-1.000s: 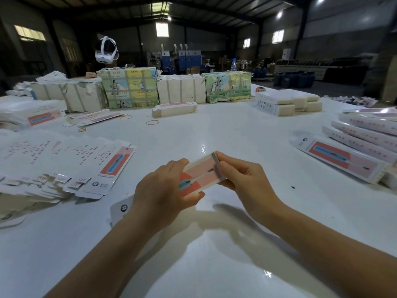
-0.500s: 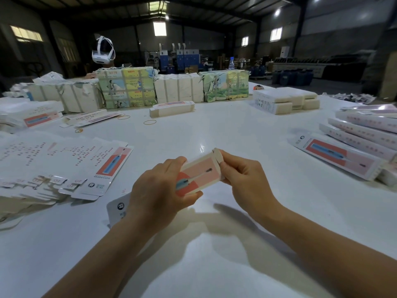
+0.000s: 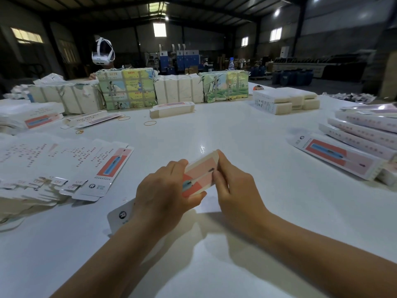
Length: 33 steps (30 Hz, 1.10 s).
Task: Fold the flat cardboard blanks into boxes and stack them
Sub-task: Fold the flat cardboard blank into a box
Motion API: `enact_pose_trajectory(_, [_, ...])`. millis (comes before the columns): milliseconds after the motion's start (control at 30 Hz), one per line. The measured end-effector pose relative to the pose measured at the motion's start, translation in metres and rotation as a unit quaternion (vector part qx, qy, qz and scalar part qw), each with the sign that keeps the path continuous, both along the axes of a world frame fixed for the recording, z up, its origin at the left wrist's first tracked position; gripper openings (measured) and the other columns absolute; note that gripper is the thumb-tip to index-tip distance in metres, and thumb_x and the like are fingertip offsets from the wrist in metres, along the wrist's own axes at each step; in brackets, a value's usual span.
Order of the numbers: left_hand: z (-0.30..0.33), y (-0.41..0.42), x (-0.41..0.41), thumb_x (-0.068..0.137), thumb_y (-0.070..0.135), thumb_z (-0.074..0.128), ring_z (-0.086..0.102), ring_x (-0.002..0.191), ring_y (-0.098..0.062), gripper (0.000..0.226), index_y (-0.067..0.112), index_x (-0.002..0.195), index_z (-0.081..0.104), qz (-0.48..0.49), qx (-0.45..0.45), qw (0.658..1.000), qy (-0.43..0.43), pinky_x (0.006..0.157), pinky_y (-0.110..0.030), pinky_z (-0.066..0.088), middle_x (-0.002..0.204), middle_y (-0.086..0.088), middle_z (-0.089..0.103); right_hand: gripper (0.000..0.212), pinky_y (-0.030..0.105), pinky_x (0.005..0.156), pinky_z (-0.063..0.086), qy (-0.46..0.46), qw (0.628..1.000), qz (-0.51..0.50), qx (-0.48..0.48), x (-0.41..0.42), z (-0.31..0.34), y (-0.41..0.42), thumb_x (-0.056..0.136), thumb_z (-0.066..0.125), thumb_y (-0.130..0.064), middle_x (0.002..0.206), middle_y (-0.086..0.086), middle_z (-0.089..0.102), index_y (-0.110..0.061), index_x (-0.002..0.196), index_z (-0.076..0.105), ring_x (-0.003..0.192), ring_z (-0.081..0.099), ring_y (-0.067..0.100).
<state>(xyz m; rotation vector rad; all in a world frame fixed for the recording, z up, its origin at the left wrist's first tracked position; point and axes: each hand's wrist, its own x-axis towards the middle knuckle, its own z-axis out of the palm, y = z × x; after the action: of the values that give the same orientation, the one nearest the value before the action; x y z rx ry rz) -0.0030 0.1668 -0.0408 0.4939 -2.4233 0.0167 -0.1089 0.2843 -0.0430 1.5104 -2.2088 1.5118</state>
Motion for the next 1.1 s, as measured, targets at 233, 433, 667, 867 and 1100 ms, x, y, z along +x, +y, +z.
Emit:
enact_pose_trajectory(233, [0.004, -0.001, 0.001, 0.064, 0.045, 0.081, 0.066, 0.065, -0.028, 0.064, 0.005, 0.11, 0.063, -0.006, 0.016, 1.0, 0.008, 0.055, -0.035, 0.053, 0.091, -0.01, 0.069, 0.036, 0.004, 0.074, 0.042, -0.07, 0.997, 0.019, -0.035, -0.006, 0.007, 0.001, 0.099, 0.047, -0.023, 0.107, -0.014, 0.064, -0.022, 0.135, 0.05, 0.092, 0.059, -0.003])
enact_pose_trajectory(433, [0.005, 0.005, 0.0, 0.051, 0.04, 0.09, 0.062, 0.052, -0.029, 0.065, 0.0, 0.096, 0.065, -0.006, -0.017, 1.0, -0.003, 0.042, -0.038, 0.054, 0.075, -0.012, 0.067, 0.044, 0.001, 0.072, 0.038, 0.024, 0.999, -0.026, 0.003, -0.007, -0.003, -0.001, 0.099, 0.046, -0.019, 0.103, -0.013, 0.058, -0.018, 0.143, 0.042, 0.086, 0.055, 0.004])
enact_pose_trajectory(667, [-0.001, -0.009, 0.003, 0.072, 0.064, 0.058, 0.064, 0.079, -0.018, 0.067, 0.02, 0.121, 0.053, -0.005, 0.047, 0.998, 0.029, 0.065, -0.025, 0.05, 0.11, 0.001, 0.065, 0.043, 0.004, 0.087, 0.04, -0.105, 0.993, 0.056, -0.023, -0.01, 0.002, -0.001, 0.1, 0.045, -0.023, 0.114, -0.034, 0.054, -0.039, 0.138, 0.035, 0.104, 0.056, -0.008])
enact_pose_trajectory(867, [-0.004, -0.02, 0.006, 0.07, 0.068, 0.05, 0.061, 0.08, -0.015, 0.067, 0.026, 0.122, 0.05, -0.009, 0.057, 0.997, 0.042, 0.064, -0.02, 0.047, 0.114, 0.005, 0.063, 0.054, 0.02, 0.1, 0.041, -0.045, 0.995, 0.081, 0.03, -0.004, -0.001, -0.002, 0.091, 0.053, -0.01, 0.131, -0.013, 0.056, -0.021, 0.142, 0.041, 0.115, 0.053, 0.003])
enact_pose_trajectory(1100, [-0.002, -0.026, 0.011, 0.069, 0.067, 0.056, 0.06, 0.082, -0.012, 0.065, 0.027, 0.12, 0.049, -0.037, 0.042, 0.998, -0.003, 0.064, -0.013, 0.041, 0.112, 0.008, 0.063, 0.091, 0.016, 0.113, 0.013, 0.206, 0.975, 0.044, 0.067, -0.015, -0.002, -0.001, 0.084, 0.067, -0.029, 0.155, -0.024, -0.002, -0.044, 0.146, 0.001, 0.142, 0.002, 0.0])
